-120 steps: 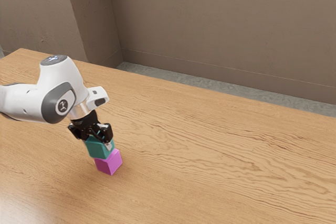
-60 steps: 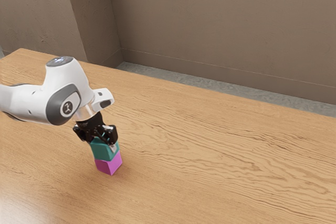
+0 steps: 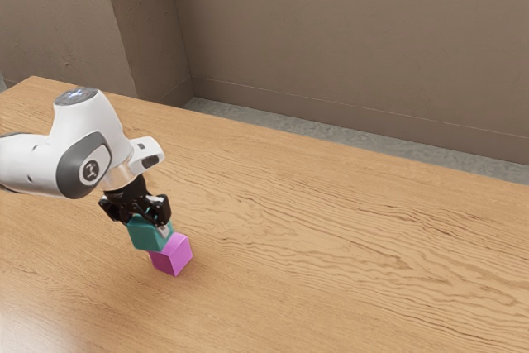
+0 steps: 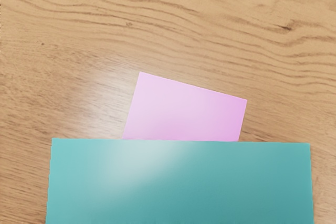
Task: Pick up the blue block with one arm, and put the blue block on the pink block with one arm
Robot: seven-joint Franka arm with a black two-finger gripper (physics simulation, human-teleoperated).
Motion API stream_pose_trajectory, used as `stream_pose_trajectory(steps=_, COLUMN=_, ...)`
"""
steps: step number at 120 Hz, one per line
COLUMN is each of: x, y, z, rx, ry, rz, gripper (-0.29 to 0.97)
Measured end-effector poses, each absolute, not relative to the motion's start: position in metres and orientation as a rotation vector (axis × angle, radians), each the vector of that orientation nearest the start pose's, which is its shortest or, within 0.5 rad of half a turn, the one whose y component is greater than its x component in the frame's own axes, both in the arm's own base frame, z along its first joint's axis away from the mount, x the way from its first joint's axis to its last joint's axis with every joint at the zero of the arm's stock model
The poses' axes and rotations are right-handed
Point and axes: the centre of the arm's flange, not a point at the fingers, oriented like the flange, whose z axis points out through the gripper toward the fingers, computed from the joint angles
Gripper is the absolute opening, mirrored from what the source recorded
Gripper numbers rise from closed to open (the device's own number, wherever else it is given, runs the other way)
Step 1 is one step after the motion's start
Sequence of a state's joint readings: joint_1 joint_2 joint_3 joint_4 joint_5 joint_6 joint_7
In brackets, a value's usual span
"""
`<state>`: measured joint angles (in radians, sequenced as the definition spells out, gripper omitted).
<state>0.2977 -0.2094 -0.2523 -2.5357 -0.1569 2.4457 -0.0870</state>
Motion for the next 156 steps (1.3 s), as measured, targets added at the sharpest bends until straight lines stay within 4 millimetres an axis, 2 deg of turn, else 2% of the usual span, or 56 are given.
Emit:
stream_pose_trajectory(steps=24, x=0.455, y=0.022, z=0.355, rx=-3.168, ry=-0.390, rz=-0.171, gripper=0.33)
stream_pose_trajectory(steps=48, x=0.455, y=0.039, z=0.349, rx=-3.159, ry=-0.439, rz=-0.154, gripper=0.33)
stream_pose_trajectory(steps=75, x=0.456, y=0.037, z=0.349, rx=-3.125, ry=-0.313, rz=-0.153, gripper=0.32)
stream_pose_trajectory(steps=126, x=0.461, y=0.037, z=0.353, rx=-3.104, ry=-0.193, rz=-0.176, gripper=0.32)
stream_pose_trajectory(steps=156, x=0.470, y=0.025, z=0.354, rx=-3.108, ry=-0.127, rz=-0.195, gripper=0.32)
